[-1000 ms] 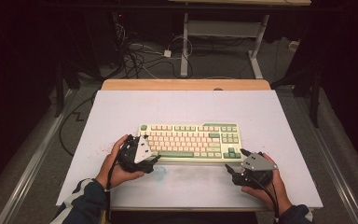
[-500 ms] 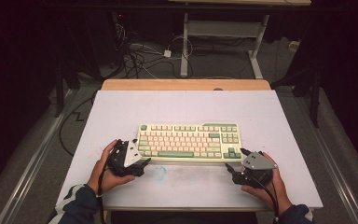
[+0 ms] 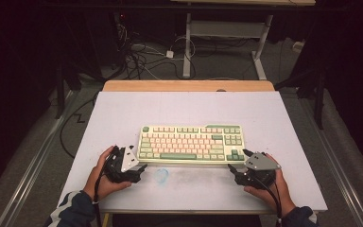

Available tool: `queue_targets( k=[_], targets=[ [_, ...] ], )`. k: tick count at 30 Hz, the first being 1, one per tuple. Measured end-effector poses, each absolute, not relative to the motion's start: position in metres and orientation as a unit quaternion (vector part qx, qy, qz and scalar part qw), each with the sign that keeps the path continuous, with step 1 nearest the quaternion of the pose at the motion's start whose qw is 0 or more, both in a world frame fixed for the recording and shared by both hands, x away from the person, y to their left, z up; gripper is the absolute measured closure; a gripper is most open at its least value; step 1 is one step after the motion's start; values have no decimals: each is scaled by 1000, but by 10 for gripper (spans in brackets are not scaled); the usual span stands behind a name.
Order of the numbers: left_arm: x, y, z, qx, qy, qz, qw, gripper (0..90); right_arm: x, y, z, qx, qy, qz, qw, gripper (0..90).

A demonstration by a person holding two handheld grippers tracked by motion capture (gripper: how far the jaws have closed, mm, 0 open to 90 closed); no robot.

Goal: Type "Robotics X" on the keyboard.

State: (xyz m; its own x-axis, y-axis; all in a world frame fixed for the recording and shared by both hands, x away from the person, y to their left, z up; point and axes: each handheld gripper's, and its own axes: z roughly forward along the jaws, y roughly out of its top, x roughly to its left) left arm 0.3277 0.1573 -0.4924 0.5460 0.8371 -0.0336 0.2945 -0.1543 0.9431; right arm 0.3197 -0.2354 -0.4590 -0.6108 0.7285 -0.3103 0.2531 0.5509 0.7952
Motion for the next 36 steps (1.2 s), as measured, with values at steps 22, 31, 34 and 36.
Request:
queue_targets(
  k=[22, 31, 34, 36],
  targets=[
    [319, 178, -497, 705, 443, 250, 495, 309, 335, -223, -447, 289, 841, 370, 269, 824],
    [320, 178, -496, 700, 451, 242, 498, 321, 362, -202, -444, 281, 854, 363, 246, 900],
    [320, 179, -496, 694, 458, 237, 503, 310, 368, -197, -445, 280, 857, 358, 244, 900],
    [321, 179, -496, 695, 459, 237, 500, 310, 372, -194, -446, 280, 858, 354, 245, 900]
  ],
)
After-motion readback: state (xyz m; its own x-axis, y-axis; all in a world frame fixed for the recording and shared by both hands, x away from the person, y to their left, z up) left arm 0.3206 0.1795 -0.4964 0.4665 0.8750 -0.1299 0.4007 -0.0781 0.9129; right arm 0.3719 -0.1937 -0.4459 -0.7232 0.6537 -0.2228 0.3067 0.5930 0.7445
